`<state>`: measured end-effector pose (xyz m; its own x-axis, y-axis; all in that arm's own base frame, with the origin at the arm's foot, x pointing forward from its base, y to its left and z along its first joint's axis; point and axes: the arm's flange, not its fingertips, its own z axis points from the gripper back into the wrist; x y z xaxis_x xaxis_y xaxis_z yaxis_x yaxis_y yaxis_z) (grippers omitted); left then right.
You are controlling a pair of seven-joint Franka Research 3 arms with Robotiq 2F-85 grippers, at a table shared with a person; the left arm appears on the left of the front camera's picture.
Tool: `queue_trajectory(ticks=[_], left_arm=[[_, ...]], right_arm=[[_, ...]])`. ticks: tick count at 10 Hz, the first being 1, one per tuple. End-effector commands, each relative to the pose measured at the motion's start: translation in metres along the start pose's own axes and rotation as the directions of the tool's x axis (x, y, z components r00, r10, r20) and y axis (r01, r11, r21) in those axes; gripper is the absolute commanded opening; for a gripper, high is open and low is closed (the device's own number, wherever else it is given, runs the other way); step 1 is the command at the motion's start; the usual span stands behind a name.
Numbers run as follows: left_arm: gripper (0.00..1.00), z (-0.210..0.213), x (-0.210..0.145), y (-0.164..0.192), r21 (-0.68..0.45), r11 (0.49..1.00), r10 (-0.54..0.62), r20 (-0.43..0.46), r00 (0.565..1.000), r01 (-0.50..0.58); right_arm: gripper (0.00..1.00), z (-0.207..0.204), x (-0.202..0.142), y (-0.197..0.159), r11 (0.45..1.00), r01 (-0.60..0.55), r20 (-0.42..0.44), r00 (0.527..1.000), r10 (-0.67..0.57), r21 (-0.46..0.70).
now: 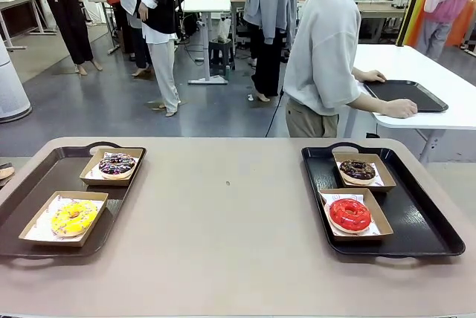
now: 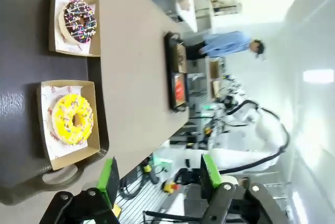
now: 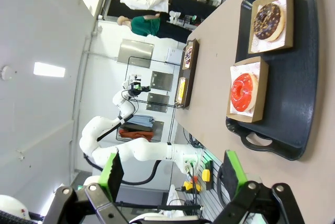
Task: Individually package the donuts and arrange them on the tray.
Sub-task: Place the picked Paper togo box on the Handle tray.
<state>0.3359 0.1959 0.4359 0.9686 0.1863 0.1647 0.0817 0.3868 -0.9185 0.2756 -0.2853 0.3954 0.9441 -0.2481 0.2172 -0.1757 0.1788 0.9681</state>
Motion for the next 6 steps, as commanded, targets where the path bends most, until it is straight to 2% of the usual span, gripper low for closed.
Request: queue_trajectory(ticks=[1,4,5,6], left_arm=[[0.81,0.012,0.024,0.039,-0.110,0.994,0.012,-0.060,0.998,-0.019],[0.81,0.028,0.020,0.083,-0.166,0.983,0.066,-0.068,0.996,-0.076],[0.81,0.033,0.015,0.090,-0.180,0.982,0.052,-0.044,0.998,-0.059],[0.81,0.035,0.009,0.091,-0.174,0.985,-0.019,-0.020,1.000,0.015]], right_arm=[[1.00,0.001,-0.001,0.001,1.000,-0.015,-0.001,1.000,0.015,0.010],[1.00,0.001,-0.001,0.001,1.000,-0.015,-0.001,1.000,0.015,0.010],[1.00,0.001,-0.001,0.001,1.000,-0.015,-0.001,1.000,0.015,0.010],[1.00,0.001,-0.001,0.001,1.000,-0.015,-0.001,1.000,0.015,0.010]])
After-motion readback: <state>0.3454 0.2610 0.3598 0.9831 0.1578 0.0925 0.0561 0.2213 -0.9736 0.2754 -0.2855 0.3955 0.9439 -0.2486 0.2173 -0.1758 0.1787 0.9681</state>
